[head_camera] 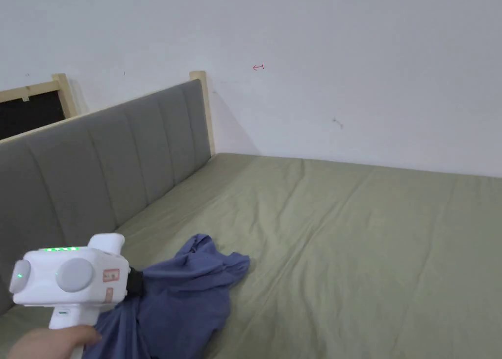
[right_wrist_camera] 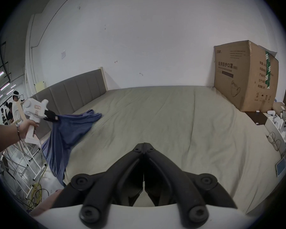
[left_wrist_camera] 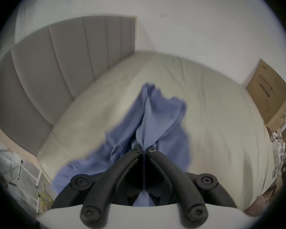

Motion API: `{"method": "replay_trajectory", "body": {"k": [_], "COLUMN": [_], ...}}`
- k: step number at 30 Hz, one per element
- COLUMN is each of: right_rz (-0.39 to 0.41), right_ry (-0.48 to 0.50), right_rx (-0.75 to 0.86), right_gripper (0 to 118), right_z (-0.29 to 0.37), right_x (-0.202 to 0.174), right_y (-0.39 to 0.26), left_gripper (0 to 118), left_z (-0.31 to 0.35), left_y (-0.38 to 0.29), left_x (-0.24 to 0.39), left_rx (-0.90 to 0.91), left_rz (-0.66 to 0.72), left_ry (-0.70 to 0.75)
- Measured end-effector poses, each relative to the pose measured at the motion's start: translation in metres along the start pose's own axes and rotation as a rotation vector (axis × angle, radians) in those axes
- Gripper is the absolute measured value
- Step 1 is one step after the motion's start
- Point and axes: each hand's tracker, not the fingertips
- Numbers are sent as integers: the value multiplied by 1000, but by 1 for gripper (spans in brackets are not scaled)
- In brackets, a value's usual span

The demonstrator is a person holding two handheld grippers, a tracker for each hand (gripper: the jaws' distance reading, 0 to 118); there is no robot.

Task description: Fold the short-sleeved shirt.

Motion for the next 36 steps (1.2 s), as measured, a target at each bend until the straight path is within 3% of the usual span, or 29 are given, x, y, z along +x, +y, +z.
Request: {"method": "replay_trajectory", "body": {"k": [3,7,14,20,23,27,29,31,32,33,35,36], "right_rz": [-19,-48,-83,-110,-113,-144,-172,-207,-223,-237,-252,-253], "right_ry": [-2,-4,-26,-108,-177,-251,-268,-283,-283,-279,-269,-267], "right_rx": [24,47,125,173,179,144,117,96,90,86,81,74], "right_gripper": [0,0,0,0,0,0,0,0,0,0,0,0], "right_z": [6,14,42,71,83,88,86,85,84,84,83,81], "right_x": [4,9,27,61,81,108,120,128,131,133,136,137], "right_y": [4,9,20,20,14,0,-7,-15,-17,-20,-25,-28], "left_gripper": [0,0,0,0,0,0,0,0,5,23,96,97], "left_z": [62,136,236,221,181,110,69,21,3,-13,-32,-33], "left_y": [35,84,107,91,64,-5,-43,-82,-99,-117,-145,-154], "left_x": [18,59,201,322,382,464,490,500,500,495,481,473], "left_rx": [127,247,289,153,62,-60,-204,-398,-485,-578,-691,-707], "left_rz": [-30,-77,-187,-361,-440,-667,-646,-511,-434,-350,-220,-174], "left_ry": [-42,-203,-503,-621,-636,-621,-663,-721,-743,-769,-837,-870]}}
